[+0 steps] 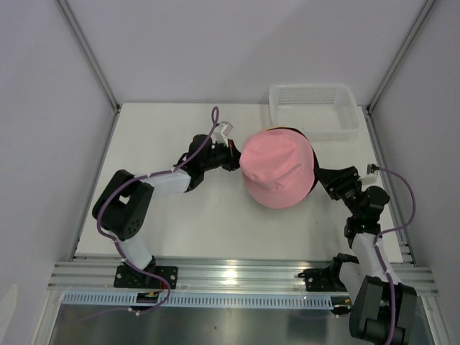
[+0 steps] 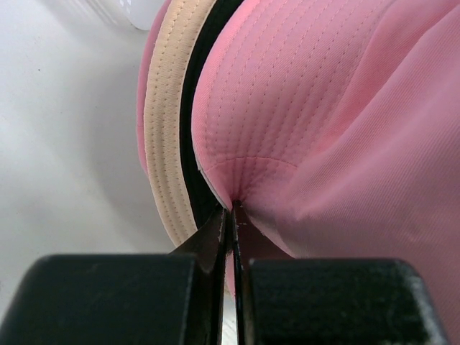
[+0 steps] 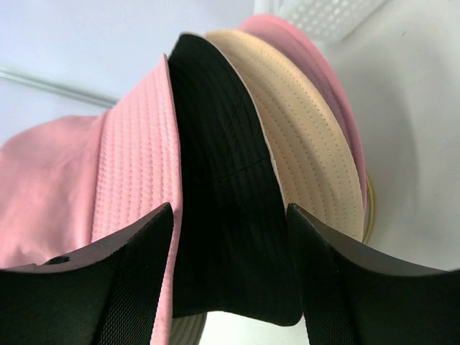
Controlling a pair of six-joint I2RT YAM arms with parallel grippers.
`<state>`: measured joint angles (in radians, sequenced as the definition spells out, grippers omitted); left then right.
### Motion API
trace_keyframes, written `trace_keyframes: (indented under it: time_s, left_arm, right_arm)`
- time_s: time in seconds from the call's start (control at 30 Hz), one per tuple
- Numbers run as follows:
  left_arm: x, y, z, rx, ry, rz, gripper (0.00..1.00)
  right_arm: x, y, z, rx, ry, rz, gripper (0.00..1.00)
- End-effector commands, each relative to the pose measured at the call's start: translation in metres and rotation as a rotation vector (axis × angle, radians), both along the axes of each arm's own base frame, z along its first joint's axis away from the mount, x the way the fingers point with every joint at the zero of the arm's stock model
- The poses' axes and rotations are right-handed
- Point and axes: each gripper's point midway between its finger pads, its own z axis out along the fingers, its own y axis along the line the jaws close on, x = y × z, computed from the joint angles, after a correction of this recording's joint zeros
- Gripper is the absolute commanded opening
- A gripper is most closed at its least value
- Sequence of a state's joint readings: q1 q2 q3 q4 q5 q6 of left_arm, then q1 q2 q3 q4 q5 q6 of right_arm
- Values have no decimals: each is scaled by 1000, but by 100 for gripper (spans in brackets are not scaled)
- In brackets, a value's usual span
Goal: Stack the hats
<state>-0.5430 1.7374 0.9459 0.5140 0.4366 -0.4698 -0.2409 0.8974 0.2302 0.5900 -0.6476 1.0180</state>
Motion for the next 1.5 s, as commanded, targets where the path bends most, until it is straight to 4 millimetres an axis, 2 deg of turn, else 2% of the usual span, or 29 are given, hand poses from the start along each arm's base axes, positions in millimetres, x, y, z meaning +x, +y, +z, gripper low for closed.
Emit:
trace_keyframes:
  time_s: [0.0, 0.1, 0.2, 0.3, 0.37, 0.6, 0.77, 0.9, 1.0, 1.07, 1.1, 1.13, 1.17, 1.33, 1.47]
  left_arm:
    - [-6, -2, 5, 3, -31, -15, 1]
    - [-7, -3, 7, -1, -37, -20, 1]
    - [-7, -4, 10, -2, -44, -23, 1]
    - [-8, -4, 11, -5, -46, -24, 1]
    - [-8, -5, 11, -5, -45, -27, 1]
    - [-9, -8, 13, -3, -47, -33, 1]
    - [-9, -8, 13, 1, -50, -32, 1]
    - [-9, -10, 14, -2, -56, -34, 1]
    - [-10, -11, 15, -3, -54, -40, 1]
    - [-9, -11, 16, -4, -56, -38, 1]
    - [-9, -11, 16, -3, -54, -37, 1]
    - [-8, -12, 19, -4, -57, -35, 1]
    - [-8, -11, 18, 2, -49, -32, 1]
    - [-3, -2, 28, 27, -22, 37, 1]
    - [-12, 5, 59, -2, -65, 43, 1]
  right_arm:
    - [4, -18, 24, -79, -64, -110, 68]
    - [0, -26, 38, -141, -76, -162, 67]
    - [-2, -21, 51, -143, -102, -139, 67]
    - [-1, -20, 54, -135, -105, -138, 67]
    - [-1, -20, 48, -149, -83, -144, 67]
    - [-3, 6, 43, -38, -95, -31, 65]
    - [-1, 21, 53, -18, -128, 15, 63]
    - [1, 30, 52, -8, -121, 41, 63]
    - [3, 33, 53, -2, -130, 52, 56]
    - [4, 34, 51, -12, -129, 58, 42]
    - [4, 34, 49, -14, -124, 58, 32]
    - [4, 33, 45, -24, -114, 55, 6]
    - [6, 32, 42, -32, -100, 46, 0]
    - [14, 6, 12, -148, -14, -87, 0]
    - [20, -17, -1, -156, 17, -153, 0]
